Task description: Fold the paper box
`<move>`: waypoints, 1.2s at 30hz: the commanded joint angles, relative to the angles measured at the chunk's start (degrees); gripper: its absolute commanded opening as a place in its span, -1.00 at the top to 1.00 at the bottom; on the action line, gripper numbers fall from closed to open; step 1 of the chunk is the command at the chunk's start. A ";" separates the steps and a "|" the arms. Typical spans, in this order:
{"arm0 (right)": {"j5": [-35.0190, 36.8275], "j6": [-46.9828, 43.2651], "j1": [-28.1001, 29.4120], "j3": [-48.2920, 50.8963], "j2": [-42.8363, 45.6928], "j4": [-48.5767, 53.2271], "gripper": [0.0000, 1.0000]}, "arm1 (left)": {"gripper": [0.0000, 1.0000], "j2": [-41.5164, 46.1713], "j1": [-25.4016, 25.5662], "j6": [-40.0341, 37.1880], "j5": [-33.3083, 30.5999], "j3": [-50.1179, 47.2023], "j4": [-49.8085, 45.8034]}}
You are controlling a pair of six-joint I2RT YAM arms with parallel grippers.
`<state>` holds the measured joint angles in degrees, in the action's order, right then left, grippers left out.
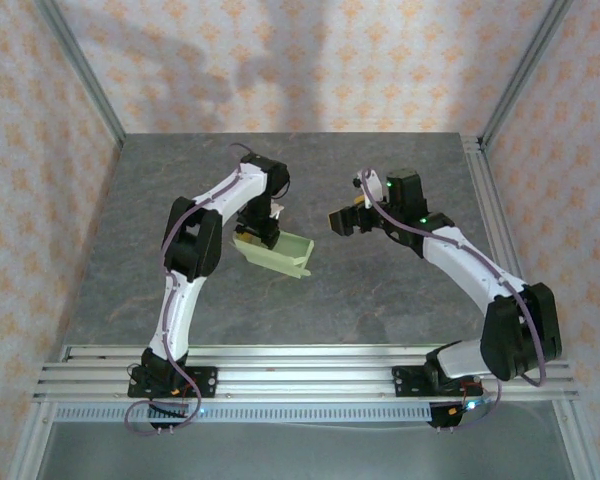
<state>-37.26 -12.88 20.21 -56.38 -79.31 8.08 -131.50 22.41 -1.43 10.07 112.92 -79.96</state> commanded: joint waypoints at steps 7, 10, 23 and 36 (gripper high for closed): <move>-2.62 -0.40 1.52 -1.03 -3.90 0.21 -0.86 | -0.33 18.58 -0.35 4.06 6.97 -4.85 14.46; -1.50 -0.74 3.65 -2.25 -6.85 0.41 -0.87 | -0.41 23.53 -1.20 7.22 4.43 -6.56 18.77; 9.31 3.52 13.64 -14.16 -27.68 -3.30 -0.86 | -0.91 54.46 -12.55 19.33 -9.86 -40.05 40.33; 18.35 0.20 15.18 -29.00 -40.57 8.25 -0.86 | -1.00 72.98 -15.55 29.29 -11.35 -66.91 40.24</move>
<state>-23.70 -10.92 35.44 -82.06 -118.50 11.38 -58.65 7.01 24.71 -2.79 47.70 -41.28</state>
